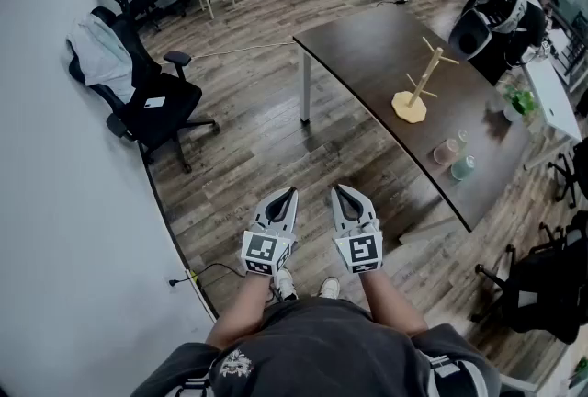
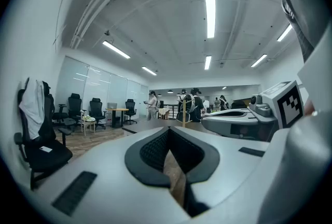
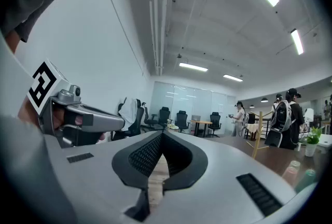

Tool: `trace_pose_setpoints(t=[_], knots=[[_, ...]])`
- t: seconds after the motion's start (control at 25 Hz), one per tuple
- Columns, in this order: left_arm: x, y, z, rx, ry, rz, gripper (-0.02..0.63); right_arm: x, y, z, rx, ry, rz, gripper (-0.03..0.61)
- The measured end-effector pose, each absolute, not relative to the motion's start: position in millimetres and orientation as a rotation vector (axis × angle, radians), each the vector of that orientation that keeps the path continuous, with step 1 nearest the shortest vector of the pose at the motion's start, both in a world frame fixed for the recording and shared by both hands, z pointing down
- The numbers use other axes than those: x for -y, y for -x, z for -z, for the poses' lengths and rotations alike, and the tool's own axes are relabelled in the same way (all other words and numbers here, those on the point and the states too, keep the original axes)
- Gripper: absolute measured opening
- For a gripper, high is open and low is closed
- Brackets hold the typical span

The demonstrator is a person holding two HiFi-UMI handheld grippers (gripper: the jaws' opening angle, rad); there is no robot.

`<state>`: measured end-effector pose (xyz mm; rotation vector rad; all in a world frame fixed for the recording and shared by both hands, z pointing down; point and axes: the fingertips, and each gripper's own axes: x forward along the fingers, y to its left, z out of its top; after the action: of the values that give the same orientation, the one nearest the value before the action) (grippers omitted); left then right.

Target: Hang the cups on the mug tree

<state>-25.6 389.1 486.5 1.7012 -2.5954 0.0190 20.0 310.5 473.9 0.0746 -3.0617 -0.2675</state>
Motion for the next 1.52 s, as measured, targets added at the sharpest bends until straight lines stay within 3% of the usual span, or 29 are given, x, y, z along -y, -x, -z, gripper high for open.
trace_pose_setpoints(t=[1.52], knots=[[-426, 83, -480, 2.499, -1.868, 0.033, 0.006, -348, 23, -459, 3.090, -0.306, 0.197, 0.026]])
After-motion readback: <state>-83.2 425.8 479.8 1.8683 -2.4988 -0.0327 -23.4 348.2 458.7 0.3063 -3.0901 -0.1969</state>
